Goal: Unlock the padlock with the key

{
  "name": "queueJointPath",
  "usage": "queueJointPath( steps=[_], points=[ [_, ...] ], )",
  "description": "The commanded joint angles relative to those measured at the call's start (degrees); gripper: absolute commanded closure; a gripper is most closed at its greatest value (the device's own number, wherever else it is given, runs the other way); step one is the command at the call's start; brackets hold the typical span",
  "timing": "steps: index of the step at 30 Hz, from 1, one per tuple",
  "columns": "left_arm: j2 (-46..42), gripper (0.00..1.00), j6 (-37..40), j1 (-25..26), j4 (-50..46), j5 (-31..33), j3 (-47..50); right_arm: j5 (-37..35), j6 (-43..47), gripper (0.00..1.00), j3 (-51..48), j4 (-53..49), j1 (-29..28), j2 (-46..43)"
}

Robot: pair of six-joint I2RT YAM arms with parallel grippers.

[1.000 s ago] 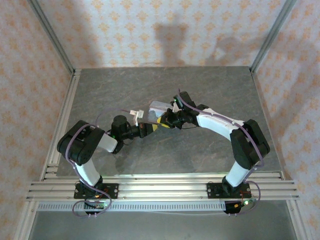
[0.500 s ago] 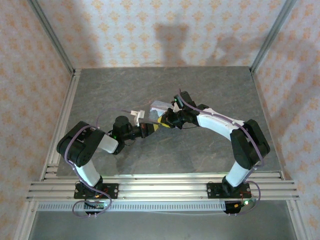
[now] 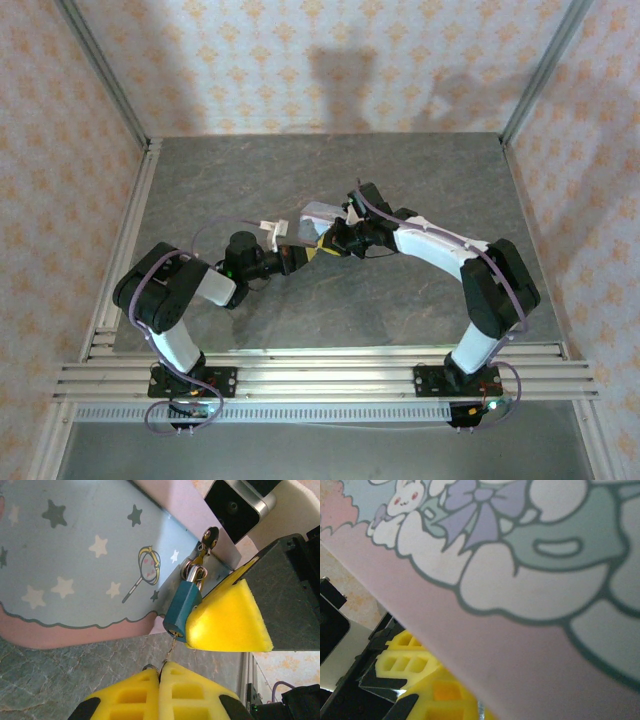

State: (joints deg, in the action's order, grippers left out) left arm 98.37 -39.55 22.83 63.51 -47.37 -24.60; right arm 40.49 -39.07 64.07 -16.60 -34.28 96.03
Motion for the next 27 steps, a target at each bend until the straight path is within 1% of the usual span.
queueJointPath(
  steps=[1,5,13,18,23,27],
  points=[
    [-2.95,1.00,0.62,-0.33,8.33,0.65,-3.34,5.68,1.25,1.00,-0.01,-5.57,-2.28,0.83],
    [-2.62,1.00,-1.31,-0.33,8.36,-0.94,-4.69,5.58,1.75,1.00,-0.35,-5.20,-2.28,1.26],
    [-2.90,1.00,-0.43,-0.89,4.70,-3.38,-6.62,5.72,4.57,1.00,-1.53,-4.85,-2.28,1.88],
    [-1.17,1.00,-1.93,-2.90,6.71,-5.35,-7.00,7.12,5.70,1.00,-2.42,-3.97,-2.28,2.23],
    [-0.90,1.00,-1.85,-4.11,6.55,-6.75,-7.48,8.78,5.85,1.00,-3.24,-2.22,-2.28,2.57],
    [-0.72,1.00,0.13,-4.28,5.48,-7.36,-7.82,10.42,5.97,1.00,-3.43,-1.55,-2.28,3.01]
  ],
)
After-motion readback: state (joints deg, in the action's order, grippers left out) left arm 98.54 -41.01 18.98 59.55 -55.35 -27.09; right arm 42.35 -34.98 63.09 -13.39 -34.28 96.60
